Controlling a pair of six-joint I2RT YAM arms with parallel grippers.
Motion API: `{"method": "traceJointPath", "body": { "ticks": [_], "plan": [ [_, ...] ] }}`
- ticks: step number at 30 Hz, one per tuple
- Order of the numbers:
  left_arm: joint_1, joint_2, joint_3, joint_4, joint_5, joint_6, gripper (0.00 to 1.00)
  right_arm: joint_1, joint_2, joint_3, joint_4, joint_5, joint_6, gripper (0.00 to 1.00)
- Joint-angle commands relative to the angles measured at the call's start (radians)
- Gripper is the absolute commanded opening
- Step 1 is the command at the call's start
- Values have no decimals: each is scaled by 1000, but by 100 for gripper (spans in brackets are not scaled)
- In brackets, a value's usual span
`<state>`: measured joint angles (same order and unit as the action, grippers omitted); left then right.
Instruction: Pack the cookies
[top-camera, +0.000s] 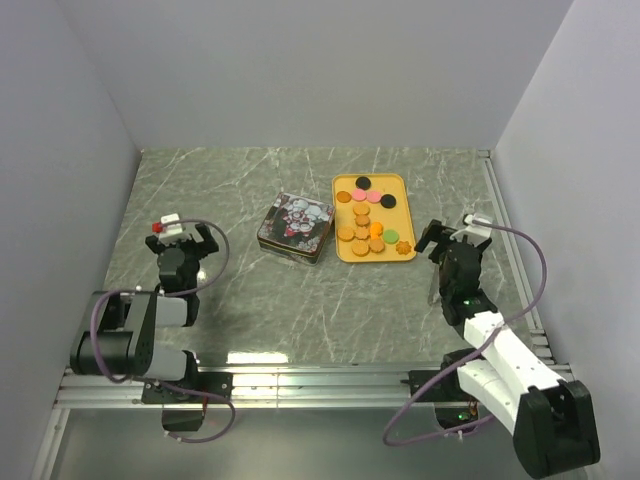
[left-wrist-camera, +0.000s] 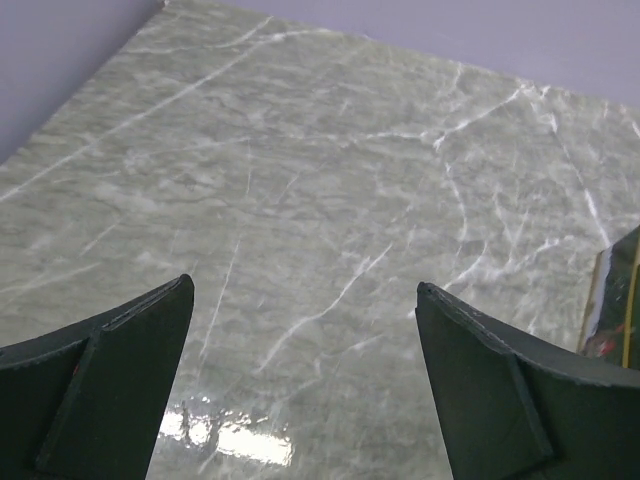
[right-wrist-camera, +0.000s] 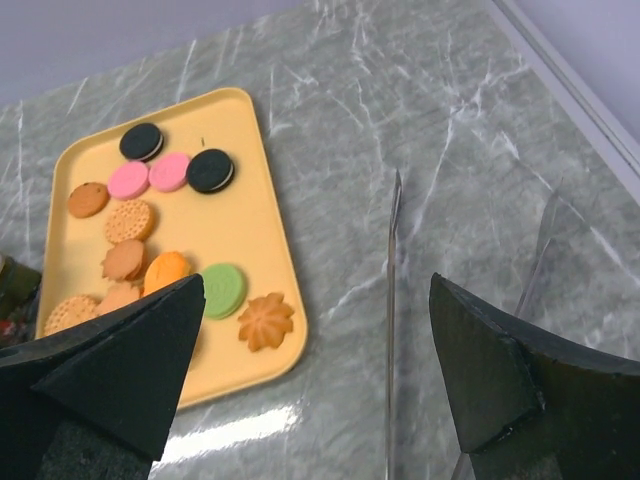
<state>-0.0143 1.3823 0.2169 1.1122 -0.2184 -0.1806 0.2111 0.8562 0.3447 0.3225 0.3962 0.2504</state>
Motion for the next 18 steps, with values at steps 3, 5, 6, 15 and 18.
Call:
{"method": "traceJointPath", "body": {
  "ticks": [3,5,6,15,18],
  "plan": [
    [11,63,-4,158,94,13,99,-71,119,-94,401,-117,-80,100],
    [11,79,-1,167,123,24,99,-87,162,-115,470,-206,-120,100],
    [11,77,5,157,125,26,100,-91,205,-115,515,-232,-173,100],
    [11,80,36,94,134,32,99,-163,433,-113,763,-344,-188,100],
    [11,77,35,89,131,29,100,-173,445,-125,779,-352,-188,100]
  ]
}}
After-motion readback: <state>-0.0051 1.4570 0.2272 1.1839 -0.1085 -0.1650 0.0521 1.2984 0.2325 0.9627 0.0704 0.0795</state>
